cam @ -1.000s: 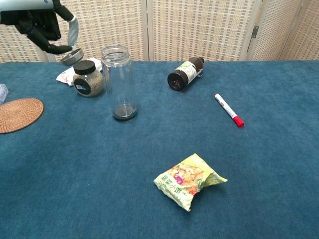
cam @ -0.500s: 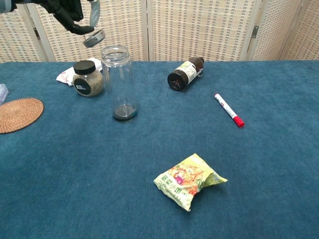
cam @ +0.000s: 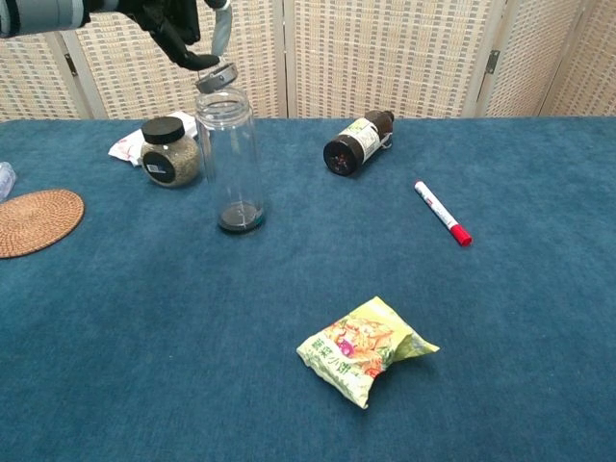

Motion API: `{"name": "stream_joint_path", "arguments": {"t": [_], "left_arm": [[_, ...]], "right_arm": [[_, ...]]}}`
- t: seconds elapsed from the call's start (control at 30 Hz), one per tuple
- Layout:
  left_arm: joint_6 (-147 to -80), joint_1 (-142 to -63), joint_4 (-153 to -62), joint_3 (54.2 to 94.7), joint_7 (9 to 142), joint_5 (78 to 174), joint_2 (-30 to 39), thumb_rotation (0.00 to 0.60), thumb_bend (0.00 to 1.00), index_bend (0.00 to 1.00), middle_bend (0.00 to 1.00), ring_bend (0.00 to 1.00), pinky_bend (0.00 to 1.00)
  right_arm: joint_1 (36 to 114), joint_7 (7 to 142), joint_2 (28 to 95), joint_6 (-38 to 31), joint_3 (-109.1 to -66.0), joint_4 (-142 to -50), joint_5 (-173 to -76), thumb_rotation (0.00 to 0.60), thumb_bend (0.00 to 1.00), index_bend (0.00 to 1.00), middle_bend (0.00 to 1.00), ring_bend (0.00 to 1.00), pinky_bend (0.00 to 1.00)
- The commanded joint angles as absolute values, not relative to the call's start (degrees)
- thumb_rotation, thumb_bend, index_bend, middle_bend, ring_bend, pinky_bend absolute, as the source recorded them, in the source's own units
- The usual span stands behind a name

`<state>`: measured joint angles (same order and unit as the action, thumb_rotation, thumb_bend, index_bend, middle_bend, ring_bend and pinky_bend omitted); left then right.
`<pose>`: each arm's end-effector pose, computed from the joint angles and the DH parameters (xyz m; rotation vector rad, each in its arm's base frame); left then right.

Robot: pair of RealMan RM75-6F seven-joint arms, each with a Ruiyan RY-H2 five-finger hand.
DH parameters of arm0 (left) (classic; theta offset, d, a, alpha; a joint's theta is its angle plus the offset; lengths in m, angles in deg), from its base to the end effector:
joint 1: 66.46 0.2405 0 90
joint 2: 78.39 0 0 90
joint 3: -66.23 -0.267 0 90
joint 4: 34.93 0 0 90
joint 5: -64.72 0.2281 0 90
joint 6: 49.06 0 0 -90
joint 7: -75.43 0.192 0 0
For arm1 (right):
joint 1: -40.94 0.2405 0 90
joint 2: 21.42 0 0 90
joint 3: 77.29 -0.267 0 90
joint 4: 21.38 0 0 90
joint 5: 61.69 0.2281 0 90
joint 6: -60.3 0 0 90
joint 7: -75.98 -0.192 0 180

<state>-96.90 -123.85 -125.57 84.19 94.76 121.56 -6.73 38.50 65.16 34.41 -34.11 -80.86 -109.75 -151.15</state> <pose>-0.0374 0.4736 0.0595 -1.8976 -0.7024 -1.0396 -0.3486 -0.1897 0.2287 1.2979 -0.7959 0.9408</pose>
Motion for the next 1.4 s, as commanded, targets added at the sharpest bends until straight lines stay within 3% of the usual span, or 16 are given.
{"name": "stream_joint_path", "arguments": {"t": [0.03, 0.83, 1.2, 1.4], "left_arm": [[-96.67, -124.45, -124.92, 83.7, 95.33, 121.18, -6.11, 0.6, 0.49, 0.64, 1.0, 1.0, 1.0], [-97.23, -126.32, -122.6, 80.41, 98.63, 119.77, -4.12, 0.6, 0.49, 0.62, 1.0, 1.0, 1.0], [-97.91, -126.57, -123.13, 80.09, 99.1, 119.13, -4.15, 0.6, 0.48, 0.47, 1.0, 1.0, 1.0], [-98.54, -126.37, -124.24, 80.01, 99.09, 119.05, -4.81, 0.6, 0.48, 0.43, 1.0, 1.0, 1.0]], "right_arm": [[38.44, 65.01, 34.53, -34.06, -80.84, -109.55, -151.04, 0.6, 0.37, 0.24, 0.34, 0.13, 0.21], [37.83, 64.01, 34.94, -34.46, -80.82, -108.44, -150.67, 0.6, 0.37, 0.24, 0.34, 0.13, 0.21], [37.64, 63.63, 35.03, -34.64, -80.89, -108.04, -150.6, 0.6, 0.37, 0.24, 0.34, 0.13, 0.21], [37.65, 63.58, 35.11, -34.65, -80.95, -107.97, -150.62, 0.6, 0.37, 0.24, 0.34, 0.13, 0.21]]}}
